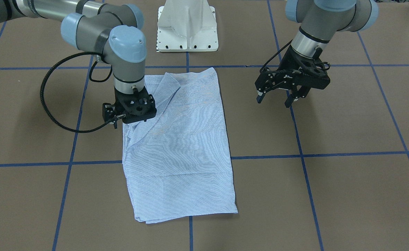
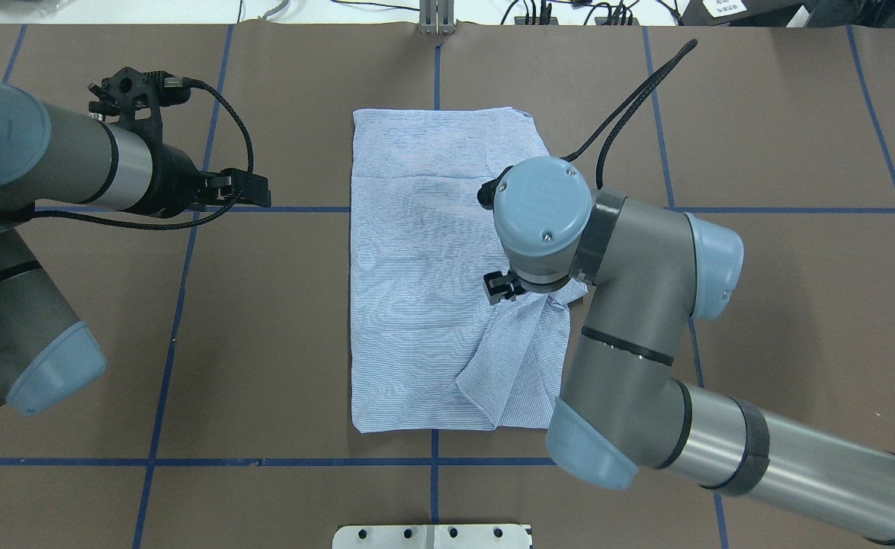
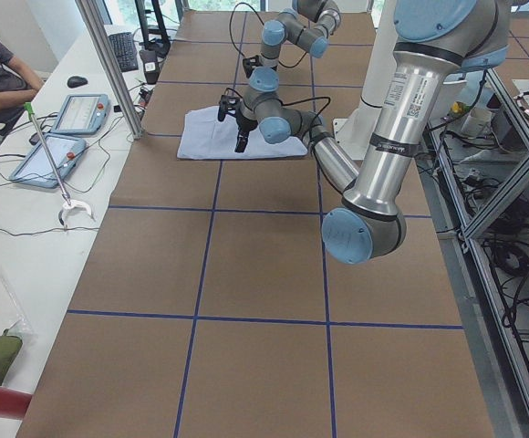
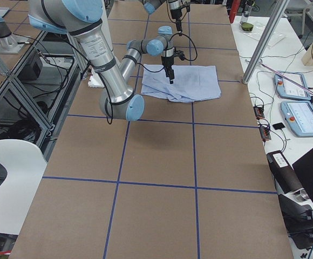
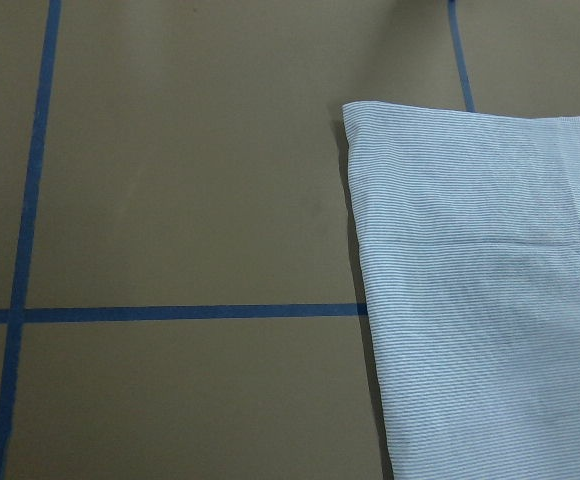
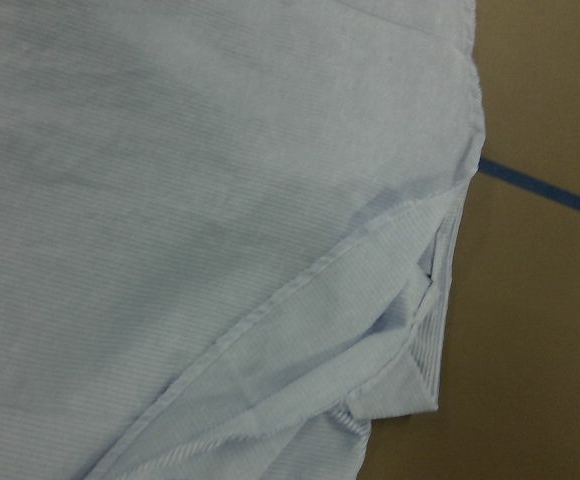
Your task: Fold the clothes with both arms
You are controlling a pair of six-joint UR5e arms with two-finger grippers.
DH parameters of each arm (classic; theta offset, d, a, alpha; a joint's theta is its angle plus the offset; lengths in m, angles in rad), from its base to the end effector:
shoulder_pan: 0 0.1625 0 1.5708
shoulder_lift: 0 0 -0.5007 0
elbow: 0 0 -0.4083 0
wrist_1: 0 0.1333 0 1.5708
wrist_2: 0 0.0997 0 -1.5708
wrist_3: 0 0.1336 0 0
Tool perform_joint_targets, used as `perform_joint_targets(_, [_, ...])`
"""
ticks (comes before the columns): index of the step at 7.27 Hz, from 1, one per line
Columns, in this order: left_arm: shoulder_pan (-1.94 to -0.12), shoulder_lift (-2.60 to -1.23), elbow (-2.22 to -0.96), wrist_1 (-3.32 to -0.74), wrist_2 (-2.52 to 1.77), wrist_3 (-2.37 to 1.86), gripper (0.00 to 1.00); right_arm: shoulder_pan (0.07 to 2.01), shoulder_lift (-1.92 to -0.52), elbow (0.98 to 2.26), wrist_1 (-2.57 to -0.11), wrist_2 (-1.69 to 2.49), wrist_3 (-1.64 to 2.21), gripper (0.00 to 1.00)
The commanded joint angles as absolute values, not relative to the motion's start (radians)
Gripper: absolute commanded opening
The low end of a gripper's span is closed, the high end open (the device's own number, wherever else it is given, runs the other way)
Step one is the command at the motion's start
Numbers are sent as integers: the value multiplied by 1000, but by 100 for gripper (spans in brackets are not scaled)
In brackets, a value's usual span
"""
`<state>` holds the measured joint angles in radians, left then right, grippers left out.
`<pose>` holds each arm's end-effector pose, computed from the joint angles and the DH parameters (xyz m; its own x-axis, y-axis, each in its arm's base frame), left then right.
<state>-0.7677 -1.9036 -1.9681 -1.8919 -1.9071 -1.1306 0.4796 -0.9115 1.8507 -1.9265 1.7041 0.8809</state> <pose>0.3890 -0.4995 0.3395 0.5147 0.0622 -0.8551 0.2544 0.9414 0.2217 -0.5712 -0.4273 0.2843 0.8208 -0.2841 0.4955 0.1686 0.9494 0.2651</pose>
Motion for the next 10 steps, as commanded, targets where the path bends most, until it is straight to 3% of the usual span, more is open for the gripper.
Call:
perform_joint_targets(1, [-767,-1902,-1967,-1893,-1907,-1131,100,359,-910,1898,-1951,1631,951,100])
perform_joint_targets(4, [-767,-1898,-1967,-1891,-1907,-1127,100,250,-917,1855,-1739,1551,959,98])
perform_joint_targets(6, [-767,-1891,-1964,-1893,-1907,-1124,100,229,-923,1829,-1670,1546,960,91])
perform_joint_targets(10, [-767,-1898,-1957,-1894,-1905,-1129,100,247,-928,1749,-1678,1522,953,99])
